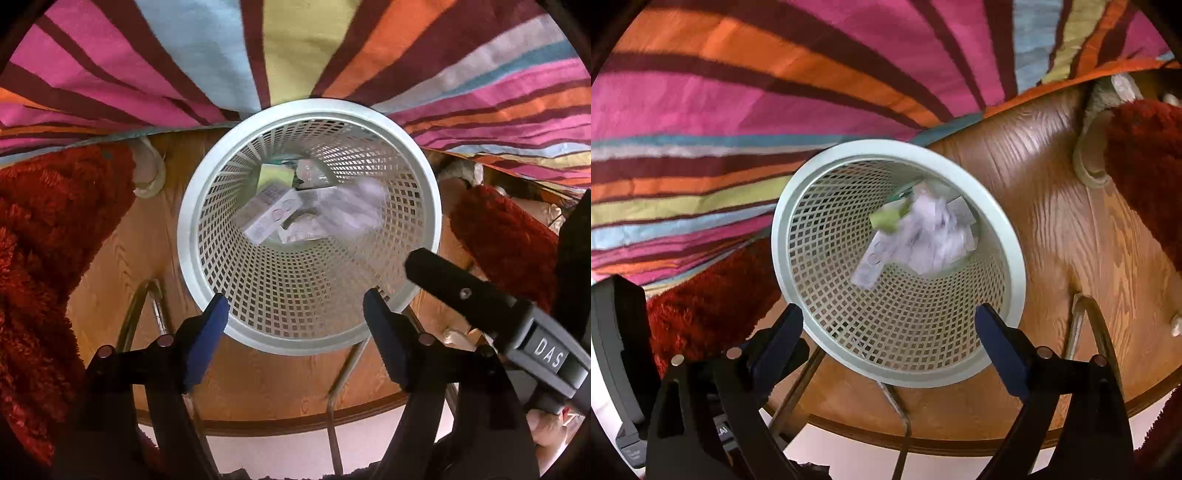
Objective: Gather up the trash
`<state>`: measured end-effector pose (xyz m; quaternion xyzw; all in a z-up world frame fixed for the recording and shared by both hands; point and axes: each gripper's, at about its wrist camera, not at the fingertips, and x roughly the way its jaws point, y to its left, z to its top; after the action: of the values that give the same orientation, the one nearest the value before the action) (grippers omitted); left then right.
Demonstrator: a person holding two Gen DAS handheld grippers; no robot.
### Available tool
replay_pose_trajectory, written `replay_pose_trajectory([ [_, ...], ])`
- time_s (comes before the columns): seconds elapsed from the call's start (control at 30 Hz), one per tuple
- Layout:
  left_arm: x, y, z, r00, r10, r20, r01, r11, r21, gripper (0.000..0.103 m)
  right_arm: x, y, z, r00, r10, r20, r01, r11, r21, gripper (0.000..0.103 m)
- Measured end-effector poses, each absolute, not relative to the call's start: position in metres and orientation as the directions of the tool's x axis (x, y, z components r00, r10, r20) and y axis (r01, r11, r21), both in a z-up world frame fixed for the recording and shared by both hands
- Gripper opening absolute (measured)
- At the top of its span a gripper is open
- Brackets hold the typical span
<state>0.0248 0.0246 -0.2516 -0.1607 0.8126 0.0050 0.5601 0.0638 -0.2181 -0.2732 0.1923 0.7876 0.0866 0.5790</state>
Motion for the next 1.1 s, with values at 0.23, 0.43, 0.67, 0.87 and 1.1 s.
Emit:
replay_pose_trajectory([
  [0.23, 0.026, 0.027, -0.253, -0.321, -0.253, -0.913, -0.277, 0.947, -0.165, 0.074, 0.064, -0.221, -0.273, -0.249, 0.402, -0.881, 0.221, 0.909, 0.353, 0.09],
  [0.43, 0.024, 0.028, -0.248, -0.309, -0.245, -0.919, -0.271, 0.949, -0.161, 0.074, 0.063, -0.222, -0.264, -0.227, 0.392, -0.891, 0.207, 0.914, 0.349, 0.09],
  [0.67, 0.021, 0.03, -0.236, -0.279, -0.234, -0.931, -0.264, 0.951, -0.16, 0.074, 0.061, -0.23, -0.249, -0.177, 0.398, -0.9, 0.211, 0.909, 0.36, 0.09],
  [0.87, 0.016, 0.032, -0.212, -0.204, -0.215, -0.955, -0.253, 0.954, -0.161, 0.074, 0.058, -0.23, -0.223, -0.101, 0.406, -0.908, 0.179, 0.905, 0.385, 0.09],
  [1.1, 0.009, 0.032, -0.167, -0.055, -0.181, -0.982, -0.213, 0.963, -0.166, 0.074, 0.052, -0.234, -0.175, 0.055, 0.388, -0.92, 0.12, 0.912, 0.392, 0.09],
])
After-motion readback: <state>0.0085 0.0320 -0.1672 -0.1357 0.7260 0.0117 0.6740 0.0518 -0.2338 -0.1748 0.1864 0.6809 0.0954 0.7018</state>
